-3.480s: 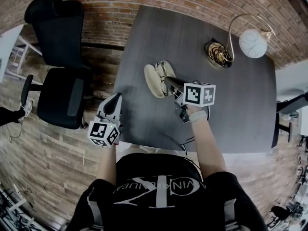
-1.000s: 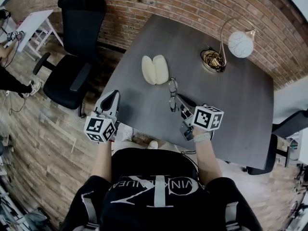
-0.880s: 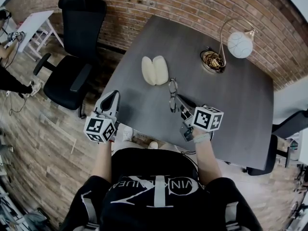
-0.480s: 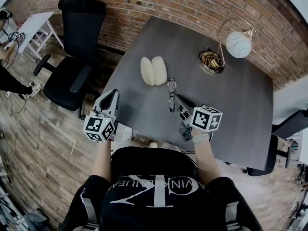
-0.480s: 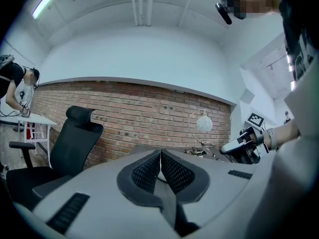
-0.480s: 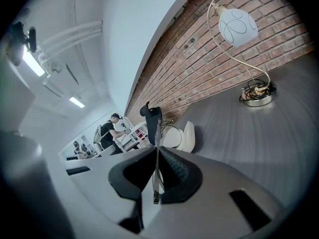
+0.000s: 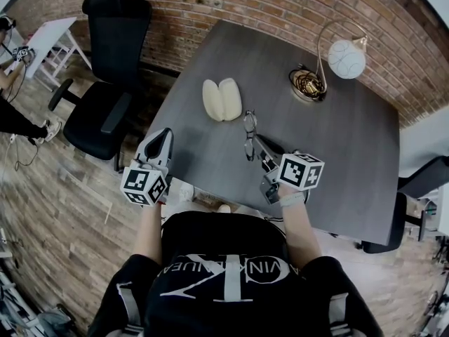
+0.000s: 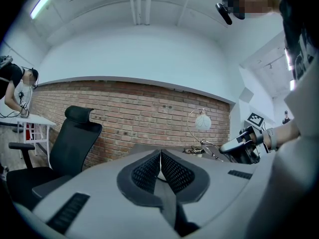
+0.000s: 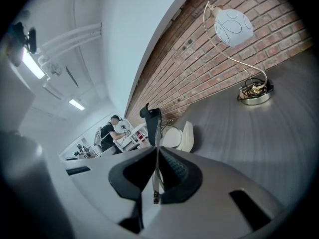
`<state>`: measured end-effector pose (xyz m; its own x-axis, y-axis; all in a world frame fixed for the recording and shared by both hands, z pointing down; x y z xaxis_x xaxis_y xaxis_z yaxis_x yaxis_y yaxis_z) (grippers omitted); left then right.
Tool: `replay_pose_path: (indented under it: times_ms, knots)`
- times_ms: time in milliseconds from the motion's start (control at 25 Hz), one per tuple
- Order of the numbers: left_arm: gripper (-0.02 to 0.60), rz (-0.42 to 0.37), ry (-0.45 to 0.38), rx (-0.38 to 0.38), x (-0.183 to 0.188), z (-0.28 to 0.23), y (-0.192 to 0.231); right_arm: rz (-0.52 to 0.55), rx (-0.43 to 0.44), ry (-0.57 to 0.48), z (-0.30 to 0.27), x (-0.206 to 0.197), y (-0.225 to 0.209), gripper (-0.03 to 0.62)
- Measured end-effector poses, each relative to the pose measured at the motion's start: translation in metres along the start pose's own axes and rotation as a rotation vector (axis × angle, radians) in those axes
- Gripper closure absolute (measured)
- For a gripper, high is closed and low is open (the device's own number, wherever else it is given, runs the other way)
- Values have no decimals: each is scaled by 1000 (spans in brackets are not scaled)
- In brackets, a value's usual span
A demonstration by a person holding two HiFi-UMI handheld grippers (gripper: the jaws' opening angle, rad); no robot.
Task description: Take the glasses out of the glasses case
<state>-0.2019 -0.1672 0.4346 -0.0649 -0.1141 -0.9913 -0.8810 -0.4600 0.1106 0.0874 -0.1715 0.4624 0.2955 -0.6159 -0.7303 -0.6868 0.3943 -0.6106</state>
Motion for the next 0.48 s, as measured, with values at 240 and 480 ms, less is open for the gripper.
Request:
replay_pose_path:
  times_ms: [240,480]
  knots:
    - [560,-3,1,-4,-1,0,-4,-3,-2,-6,4,0,-1,559]
    - [560,-5,0,-2,0,1,-5,-4,0,-9,7,0,-2,559]
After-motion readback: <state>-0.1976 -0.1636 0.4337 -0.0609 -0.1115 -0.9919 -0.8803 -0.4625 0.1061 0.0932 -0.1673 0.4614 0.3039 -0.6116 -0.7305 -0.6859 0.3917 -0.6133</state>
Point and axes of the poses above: the fingertips, and each gripper's own axes: z backward along the fingers, y to its left, x out of its top, the point moved 4 cm from there along z, backward along the fingers
